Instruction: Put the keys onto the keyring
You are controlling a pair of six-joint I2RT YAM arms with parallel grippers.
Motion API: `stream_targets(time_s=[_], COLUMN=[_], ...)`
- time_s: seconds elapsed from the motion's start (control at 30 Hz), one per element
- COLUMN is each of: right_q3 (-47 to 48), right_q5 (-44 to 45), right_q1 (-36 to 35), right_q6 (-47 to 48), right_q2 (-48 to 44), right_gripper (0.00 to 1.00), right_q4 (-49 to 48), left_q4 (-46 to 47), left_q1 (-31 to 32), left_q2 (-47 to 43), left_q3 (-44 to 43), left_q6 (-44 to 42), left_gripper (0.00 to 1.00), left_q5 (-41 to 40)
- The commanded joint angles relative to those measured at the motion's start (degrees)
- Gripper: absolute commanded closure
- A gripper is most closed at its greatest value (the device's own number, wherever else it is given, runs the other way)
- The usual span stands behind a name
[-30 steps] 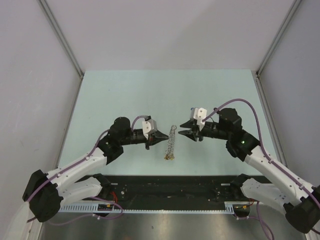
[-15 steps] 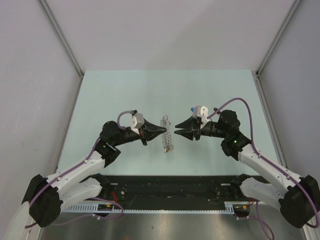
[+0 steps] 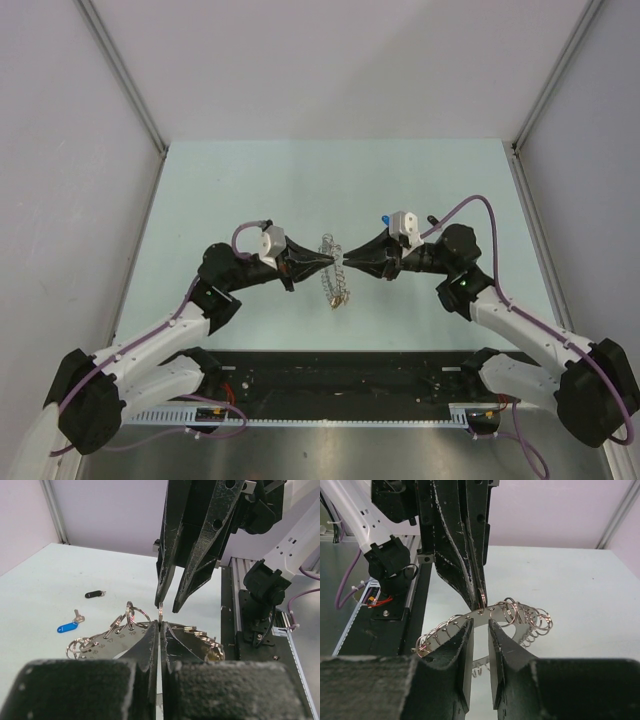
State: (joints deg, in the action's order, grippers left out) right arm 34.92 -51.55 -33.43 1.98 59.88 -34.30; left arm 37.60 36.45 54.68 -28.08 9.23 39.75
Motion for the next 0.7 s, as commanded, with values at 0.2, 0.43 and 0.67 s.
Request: stream_targets(time_s=[0.2, 0.43, 0.67], right_q3=[0.0, 0.0, 0.0], right_q5=[-1.6, -1.5, -2.8], right_q1=[-0.9, -1.4, -1.7], right_q6=[-3.5, -4.2, -5.2], right_q2=[2.5, 3.2, 4.2], right_gripper=[0.8, 0.8, 0.8], right_q4=[-8.1, -9.3, -11.2], left_q4=[5.5, 5.9, 6.0], left_q1=[-0.3, -0.3, -0.2], left_q2=[-0.9, -0.8, -0.9], left_q3=[-0.2, -0.3, -0.3], left_q6=[1.6, 1.8, 2.0], left_gripper=[1.0, 1.0, 1.0], left_q5=[2.0, 2.6, 2.7])
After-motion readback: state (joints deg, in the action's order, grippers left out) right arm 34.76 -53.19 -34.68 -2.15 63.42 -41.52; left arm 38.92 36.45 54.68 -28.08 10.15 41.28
